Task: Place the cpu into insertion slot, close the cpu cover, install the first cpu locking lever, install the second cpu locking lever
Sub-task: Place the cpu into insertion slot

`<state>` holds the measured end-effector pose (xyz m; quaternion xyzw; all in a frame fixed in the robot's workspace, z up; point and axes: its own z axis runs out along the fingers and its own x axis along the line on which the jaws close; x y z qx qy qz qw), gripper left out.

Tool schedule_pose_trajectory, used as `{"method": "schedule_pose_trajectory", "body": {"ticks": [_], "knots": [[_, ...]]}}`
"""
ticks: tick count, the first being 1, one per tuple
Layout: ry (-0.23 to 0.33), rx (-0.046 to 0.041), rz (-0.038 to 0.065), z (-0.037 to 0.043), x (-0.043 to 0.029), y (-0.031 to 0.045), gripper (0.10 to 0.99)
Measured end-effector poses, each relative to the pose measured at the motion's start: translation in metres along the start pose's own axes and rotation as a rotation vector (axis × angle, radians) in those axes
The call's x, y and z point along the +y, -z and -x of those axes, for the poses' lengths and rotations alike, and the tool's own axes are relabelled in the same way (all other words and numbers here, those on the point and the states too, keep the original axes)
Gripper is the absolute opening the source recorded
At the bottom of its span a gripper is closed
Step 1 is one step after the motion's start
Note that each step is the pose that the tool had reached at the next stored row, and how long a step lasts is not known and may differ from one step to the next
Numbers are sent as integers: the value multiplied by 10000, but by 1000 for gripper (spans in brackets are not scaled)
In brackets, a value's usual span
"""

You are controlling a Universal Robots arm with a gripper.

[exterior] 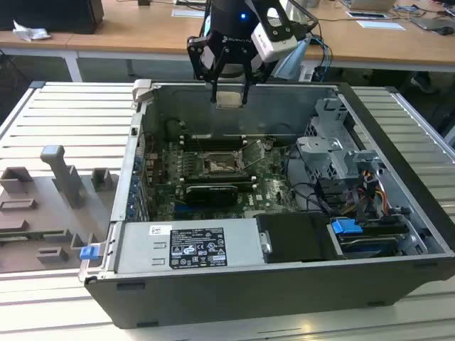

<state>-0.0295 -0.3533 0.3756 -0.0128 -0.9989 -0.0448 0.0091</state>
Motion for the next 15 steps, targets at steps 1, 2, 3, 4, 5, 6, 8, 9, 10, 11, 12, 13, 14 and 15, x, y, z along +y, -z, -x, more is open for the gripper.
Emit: {"method": "schedule_pose_trajectory", "body": {"ticks": [1,2,3,4,5,6,8,9,10,11,12,13,14,15], "knots": [[-124,-11,3,0,0,-1,541],[-227,-20,4,-1,0,-1,541],[-313,-28,5,-1,0,-1,541],[-417,-37,7,-1,1,-2,541],[-514,-46,9,-1,0,-2,541],[-596,-54,11,-1,1,-3,541],[-716,-64,14,-1,0,-4,541],[-742,-67,15,0,1,-4,541],[-770,-69,16,0,1,-4,541],[-797,-72,16,0,0,-4,541],[-826,-74,16,-1,0,-4,541],[-874,-79,17,-1,0,-4,541],[-942,-85,19,-1,0,-5,541],[-1007,-90,20,-1,0,-5,541]]}}
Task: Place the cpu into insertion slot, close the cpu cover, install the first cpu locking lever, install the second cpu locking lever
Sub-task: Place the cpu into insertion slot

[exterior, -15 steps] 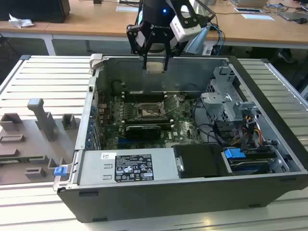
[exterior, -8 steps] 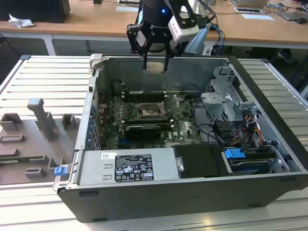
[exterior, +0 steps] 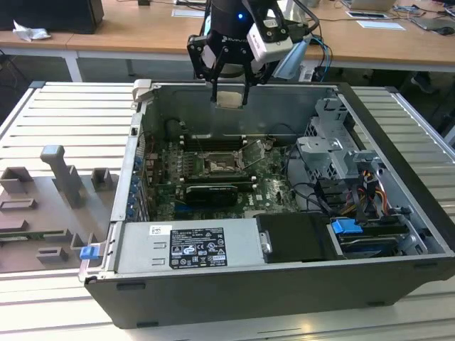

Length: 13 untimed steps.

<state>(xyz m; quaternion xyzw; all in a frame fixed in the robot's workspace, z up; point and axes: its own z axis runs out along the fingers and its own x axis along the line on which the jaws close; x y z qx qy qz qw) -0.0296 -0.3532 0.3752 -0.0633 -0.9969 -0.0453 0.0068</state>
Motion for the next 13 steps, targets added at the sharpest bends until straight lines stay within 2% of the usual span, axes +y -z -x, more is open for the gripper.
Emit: {"method": "schedule_pose_trajectory", "body": {"ticks": [13], "knots": [[-756,-68,14,0,0,-3,541]]}}
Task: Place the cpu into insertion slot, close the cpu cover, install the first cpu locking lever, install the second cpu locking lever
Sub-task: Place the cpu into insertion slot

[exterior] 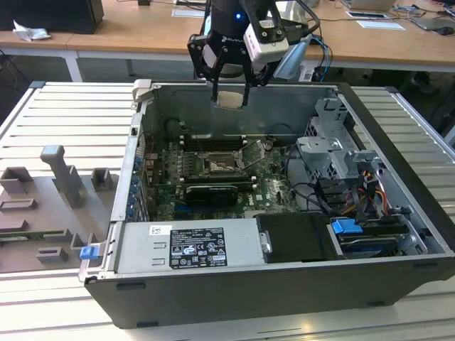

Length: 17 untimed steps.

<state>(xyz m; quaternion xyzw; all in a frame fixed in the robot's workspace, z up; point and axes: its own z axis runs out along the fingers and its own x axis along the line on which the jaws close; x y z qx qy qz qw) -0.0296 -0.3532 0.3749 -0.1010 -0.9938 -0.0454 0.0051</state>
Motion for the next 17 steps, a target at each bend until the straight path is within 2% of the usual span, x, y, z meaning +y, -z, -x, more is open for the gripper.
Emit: {"method": "schedule_pose_trajectory", "body": {"ticks": [17], "knots": [[-1203,-108,24,0,-1,-14,541]]}}
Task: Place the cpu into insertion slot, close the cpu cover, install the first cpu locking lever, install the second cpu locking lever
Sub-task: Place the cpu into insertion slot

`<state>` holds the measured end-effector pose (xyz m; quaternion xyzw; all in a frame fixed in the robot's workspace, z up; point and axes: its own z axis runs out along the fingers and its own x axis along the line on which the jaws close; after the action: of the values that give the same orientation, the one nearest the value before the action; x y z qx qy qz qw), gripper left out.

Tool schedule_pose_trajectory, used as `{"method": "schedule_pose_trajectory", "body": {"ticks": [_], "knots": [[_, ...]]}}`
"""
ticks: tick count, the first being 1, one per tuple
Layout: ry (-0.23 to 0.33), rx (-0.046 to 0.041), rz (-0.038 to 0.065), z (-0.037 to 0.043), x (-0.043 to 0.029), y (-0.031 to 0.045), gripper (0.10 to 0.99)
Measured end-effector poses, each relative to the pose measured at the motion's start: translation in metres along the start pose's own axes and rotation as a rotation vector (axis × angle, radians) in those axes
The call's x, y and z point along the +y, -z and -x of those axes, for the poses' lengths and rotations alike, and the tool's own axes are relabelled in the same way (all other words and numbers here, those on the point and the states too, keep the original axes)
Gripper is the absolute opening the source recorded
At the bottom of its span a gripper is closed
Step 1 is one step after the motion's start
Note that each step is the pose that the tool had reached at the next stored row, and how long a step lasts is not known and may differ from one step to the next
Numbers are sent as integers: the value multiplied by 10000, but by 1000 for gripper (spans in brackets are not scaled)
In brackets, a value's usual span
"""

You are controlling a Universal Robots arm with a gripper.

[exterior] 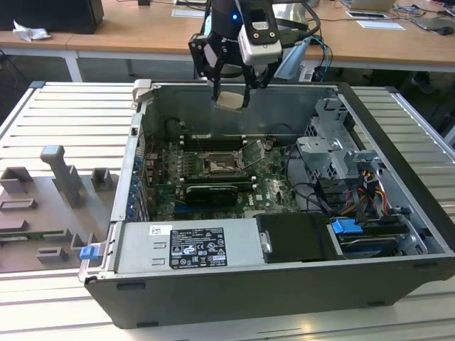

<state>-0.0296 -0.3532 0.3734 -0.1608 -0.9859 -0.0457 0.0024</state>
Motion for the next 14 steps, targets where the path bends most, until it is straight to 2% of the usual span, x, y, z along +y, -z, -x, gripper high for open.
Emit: {"method": "schedule_pose_trajectory", "body": {"ticks": [14], "knots": [[-1119,-100,22,0,-2,-17,541]]}}
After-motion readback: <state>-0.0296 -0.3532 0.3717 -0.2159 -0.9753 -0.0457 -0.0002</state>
